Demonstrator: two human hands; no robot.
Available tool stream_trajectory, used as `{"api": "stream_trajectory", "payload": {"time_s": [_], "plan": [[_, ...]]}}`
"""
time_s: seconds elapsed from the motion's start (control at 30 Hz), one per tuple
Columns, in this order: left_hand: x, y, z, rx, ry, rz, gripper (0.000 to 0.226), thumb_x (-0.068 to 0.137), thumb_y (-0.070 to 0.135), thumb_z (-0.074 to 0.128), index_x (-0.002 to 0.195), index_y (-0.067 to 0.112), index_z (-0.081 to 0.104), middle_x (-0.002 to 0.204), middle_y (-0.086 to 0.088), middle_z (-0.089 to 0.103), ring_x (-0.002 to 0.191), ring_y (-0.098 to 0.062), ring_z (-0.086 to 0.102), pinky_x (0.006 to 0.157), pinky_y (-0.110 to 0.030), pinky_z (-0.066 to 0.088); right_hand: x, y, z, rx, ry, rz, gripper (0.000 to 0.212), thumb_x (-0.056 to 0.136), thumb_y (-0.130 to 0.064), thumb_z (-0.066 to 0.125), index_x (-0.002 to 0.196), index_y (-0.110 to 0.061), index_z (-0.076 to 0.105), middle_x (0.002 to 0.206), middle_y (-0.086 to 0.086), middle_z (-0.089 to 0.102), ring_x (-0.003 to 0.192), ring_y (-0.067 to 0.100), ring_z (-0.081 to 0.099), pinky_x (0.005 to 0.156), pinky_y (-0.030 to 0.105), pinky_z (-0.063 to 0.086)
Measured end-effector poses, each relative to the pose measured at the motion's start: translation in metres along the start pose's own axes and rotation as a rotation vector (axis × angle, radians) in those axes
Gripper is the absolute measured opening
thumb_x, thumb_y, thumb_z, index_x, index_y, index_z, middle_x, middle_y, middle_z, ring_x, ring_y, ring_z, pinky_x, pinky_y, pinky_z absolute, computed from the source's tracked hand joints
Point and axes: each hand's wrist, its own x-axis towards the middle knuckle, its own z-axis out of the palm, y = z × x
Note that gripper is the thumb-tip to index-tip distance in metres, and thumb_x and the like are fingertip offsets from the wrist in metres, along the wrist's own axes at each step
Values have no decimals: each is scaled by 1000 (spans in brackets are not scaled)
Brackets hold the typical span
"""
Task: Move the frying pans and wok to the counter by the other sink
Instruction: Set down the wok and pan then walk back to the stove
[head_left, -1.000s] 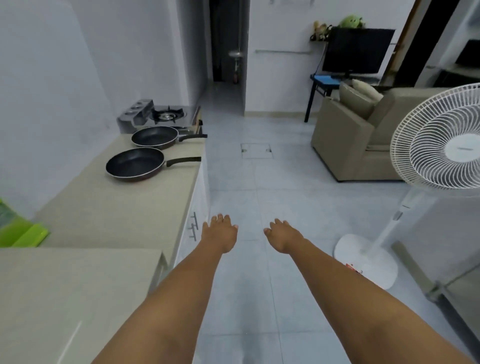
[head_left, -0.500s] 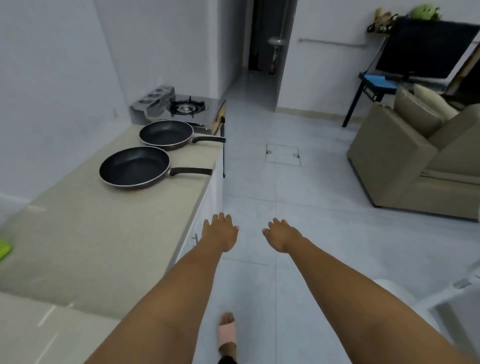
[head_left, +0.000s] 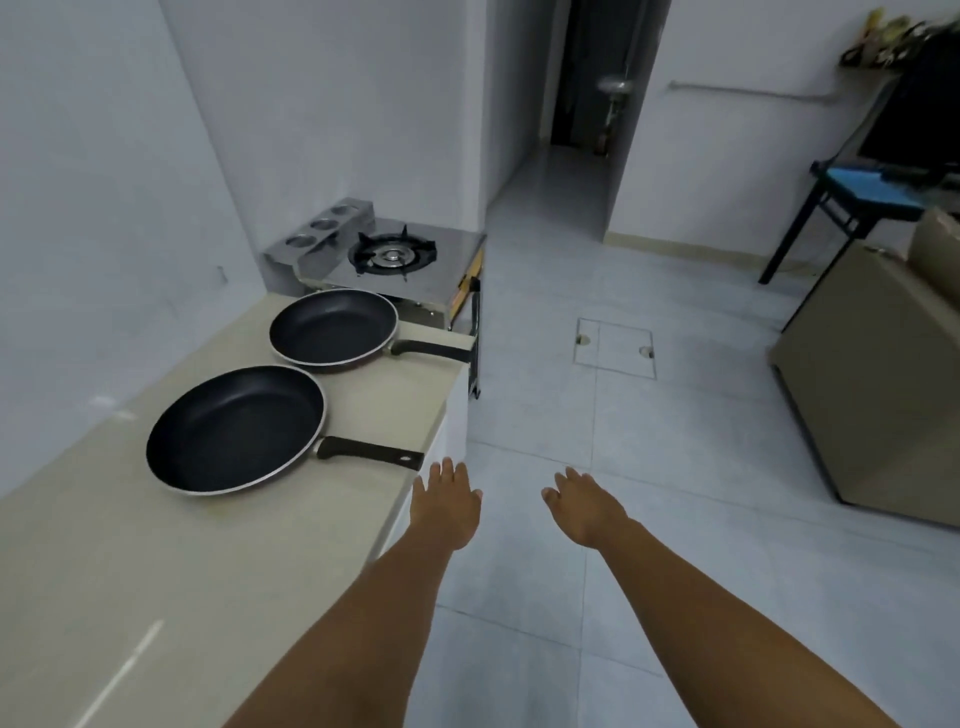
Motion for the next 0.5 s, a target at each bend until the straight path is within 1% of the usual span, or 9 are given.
{"api": "stream_trajectory", "payload": {"time_s": [0.07,0.2,0.33,0.4,0.5], "plan": [[36,-1,-6,-26,25,-39,58,108,34,19,157,5,12,166,-13,8,152,-28,8,121,-48,12,34,4,-12,4,-5,-26,56,106,-38,20,152,-7,27,164,11,16,149,28,15,119,45,21],[93,-1,-6,-102,9,-170,59,107,36,19,158,8,8,167,-12,4,153,-27,5,122,-47,9,99,7,-34,-46,-36,-143,57,106,-38,22,153,-7,25,164,11,15,149,28,17,118,44,22],[131,3,-3,-225,26,-306,61,107,38,19,159,9,6,167,-11,1,153,-27,2,123,-47,7,165,13,-61,-51,-48,-230,59,105,-41,23,154,-8,22,165,11,13,148,29,19,118,43,20],[140,-2,-4,-268,84,-405,60,107,37,20,159,10,6,167,-11,2,153,-27,3,123,-47,7,195,8,-75,-59,-61,-302,60,105,-43,25,154,-9,22,164,11,14,147,30,23,117,41,22],[151,-11,-3,-308,159,-575,60,106,36,22,159,11,8,167,-10,3,153,-26,2,123,-47,7,239,-6,-95,-71,-41,-381,63,104,-46,27,153,-8,24,164,11,17,142,33,32,113,41,29]]}}
